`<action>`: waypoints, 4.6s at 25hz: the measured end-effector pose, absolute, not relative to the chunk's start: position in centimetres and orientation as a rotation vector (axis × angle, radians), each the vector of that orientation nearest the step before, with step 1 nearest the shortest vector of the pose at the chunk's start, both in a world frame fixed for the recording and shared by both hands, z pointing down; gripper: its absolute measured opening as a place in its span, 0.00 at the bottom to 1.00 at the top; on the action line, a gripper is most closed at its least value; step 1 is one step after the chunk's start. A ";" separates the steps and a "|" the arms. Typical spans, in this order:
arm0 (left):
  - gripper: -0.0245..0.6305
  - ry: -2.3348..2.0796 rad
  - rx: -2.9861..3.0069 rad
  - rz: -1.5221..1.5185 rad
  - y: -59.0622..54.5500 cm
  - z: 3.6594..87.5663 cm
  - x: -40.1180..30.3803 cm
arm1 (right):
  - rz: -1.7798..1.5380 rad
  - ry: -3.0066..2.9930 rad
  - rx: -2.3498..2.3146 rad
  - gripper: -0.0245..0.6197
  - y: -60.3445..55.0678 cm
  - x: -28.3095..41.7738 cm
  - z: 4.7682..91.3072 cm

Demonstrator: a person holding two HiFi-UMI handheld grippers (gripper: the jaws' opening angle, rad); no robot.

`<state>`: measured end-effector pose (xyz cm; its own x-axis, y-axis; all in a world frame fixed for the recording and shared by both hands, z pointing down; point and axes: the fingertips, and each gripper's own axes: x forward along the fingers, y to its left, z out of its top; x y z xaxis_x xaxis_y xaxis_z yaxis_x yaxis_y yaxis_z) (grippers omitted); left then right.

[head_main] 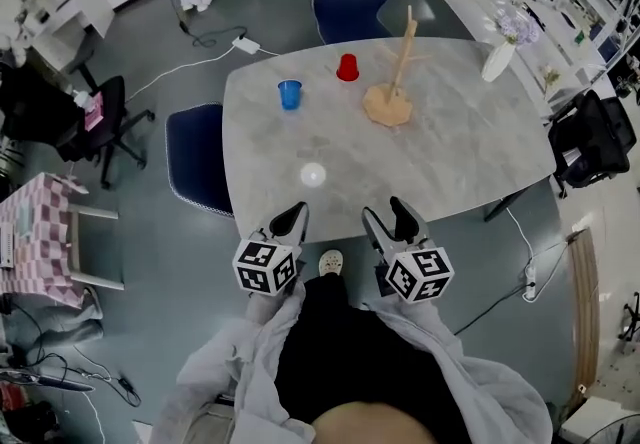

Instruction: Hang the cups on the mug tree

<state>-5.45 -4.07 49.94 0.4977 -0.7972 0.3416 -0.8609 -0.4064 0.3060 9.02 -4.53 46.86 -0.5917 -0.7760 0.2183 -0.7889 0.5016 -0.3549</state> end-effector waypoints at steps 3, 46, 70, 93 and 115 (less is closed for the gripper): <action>0.04 -1.399 2.293 0.185 -7.0 50.2 -6.9 | 0.675 -2.710 1.387 0.45 -7.7 7.9 47.1; 0.04 -1.975 1.747 0.032 -14.0 54.4 -25.5 | 0.656 -2.524 1.273 0.46 -38.6 -14.5 58.7; 0.04 -1.966 1.679 0.015 -11.3 55.8 -27.0 | 0.712 -2.303 1.314 0.40 -40.0 -16.5 64.8; 0.04 -1.816 1.997 0.006 -12.7 50.0 -21.9 | 0.536 -2.565 1.212 0.40 -29.0 -7.8 50.4; 0.04 -1.437 2.276 0.086 -16.5 50.8 -11.1 | 0.100 -2.208 1.421 0.40 -23.2 16.6 46.3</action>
<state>-11.14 -16.49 50.80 0.4567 -0.8435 0.2828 -0.8711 -0.3596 0.3344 16.56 -23.21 46.30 -0.3240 -0.8315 0.4512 -0.8688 0.4503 0.2059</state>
